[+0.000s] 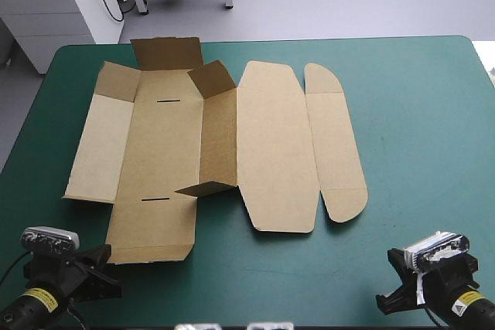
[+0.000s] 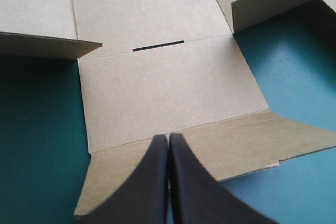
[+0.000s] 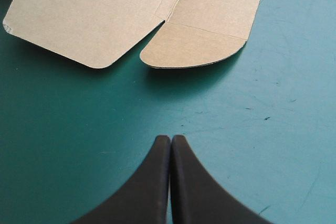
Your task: Fold the box
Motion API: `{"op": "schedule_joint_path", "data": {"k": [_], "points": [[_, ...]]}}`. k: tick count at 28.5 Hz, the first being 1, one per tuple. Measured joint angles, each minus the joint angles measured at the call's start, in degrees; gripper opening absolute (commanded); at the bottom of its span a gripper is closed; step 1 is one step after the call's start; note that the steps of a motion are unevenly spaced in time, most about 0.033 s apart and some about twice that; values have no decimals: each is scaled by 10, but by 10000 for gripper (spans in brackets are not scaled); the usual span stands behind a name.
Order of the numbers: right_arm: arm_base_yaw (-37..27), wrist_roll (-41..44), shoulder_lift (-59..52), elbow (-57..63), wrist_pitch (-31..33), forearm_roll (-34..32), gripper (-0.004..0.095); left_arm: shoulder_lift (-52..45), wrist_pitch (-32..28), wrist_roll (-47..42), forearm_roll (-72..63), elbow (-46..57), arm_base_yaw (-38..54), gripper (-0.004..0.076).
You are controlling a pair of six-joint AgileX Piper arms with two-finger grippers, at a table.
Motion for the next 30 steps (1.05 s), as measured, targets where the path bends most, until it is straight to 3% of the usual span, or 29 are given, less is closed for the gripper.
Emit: {"op": "schedule_joint_path", "data": {"k": [22,30], "points": [[0,1,0,0,0,0,-14,4,2,0,0,-4,0,-8],[0,1,0,0,0,0,-14,103,11,25,2,-106,0,18]]}}
